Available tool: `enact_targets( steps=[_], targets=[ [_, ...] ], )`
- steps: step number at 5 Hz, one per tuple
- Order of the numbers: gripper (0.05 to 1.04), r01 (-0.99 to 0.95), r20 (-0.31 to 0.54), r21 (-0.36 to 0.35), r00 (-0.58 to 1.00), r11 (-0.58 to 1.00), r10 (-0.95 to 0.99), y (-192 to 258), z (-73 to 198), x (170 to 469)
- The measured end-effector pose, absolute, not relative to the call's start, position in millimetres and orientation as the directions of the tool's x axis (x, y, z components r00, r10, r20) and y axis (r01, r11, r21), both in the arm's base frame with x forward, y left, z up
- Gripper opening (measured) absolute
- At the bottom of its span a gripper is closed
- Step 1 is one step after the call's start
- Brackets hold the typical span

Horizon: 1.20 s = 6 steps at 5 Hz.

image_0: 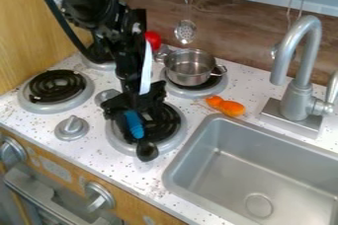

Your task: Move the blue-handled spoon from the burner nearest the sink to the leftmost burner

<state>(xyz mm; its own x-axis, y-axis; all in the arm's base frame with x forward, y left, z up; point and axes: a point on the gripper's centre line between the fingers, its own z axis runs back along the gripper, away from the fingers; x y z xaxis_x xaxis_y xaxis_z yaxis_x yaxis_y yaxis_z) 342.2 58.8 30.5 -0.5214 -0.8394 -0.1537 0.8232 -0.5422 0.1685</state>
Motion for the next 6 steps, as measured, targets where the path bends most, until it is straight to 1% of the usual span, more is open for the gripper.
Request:
enact_targets(
  steps=[1,2,3,4,5,6],
  targets=[
    [0.673,0.824,-0.172,0.166,-0.516,-0.541,-0.839,60.4,29.1,339.6],
    [0.455,0.815,-0.193,0.166,-0.526,-0.556,-0.829,57.5,30.6,342.2],
    [0.437,0.804,-0.205,0.168,-0.538,-0.571,-0.818,52.3,33.3,341.4],
    [0.437,0.785,-0.245,0.198,-0.540,-0.587,-0.805,51.7,60.2,346.5],
    [0.437,0.794,-0.299,0.269,-0.470,-0.545,-0.831,72.4,101.1,360.8],
    [0.437,0.831,-0.308,0.324,-0.358,-0.451,-0.881,106.9,129.2,368.2]
  ],
)
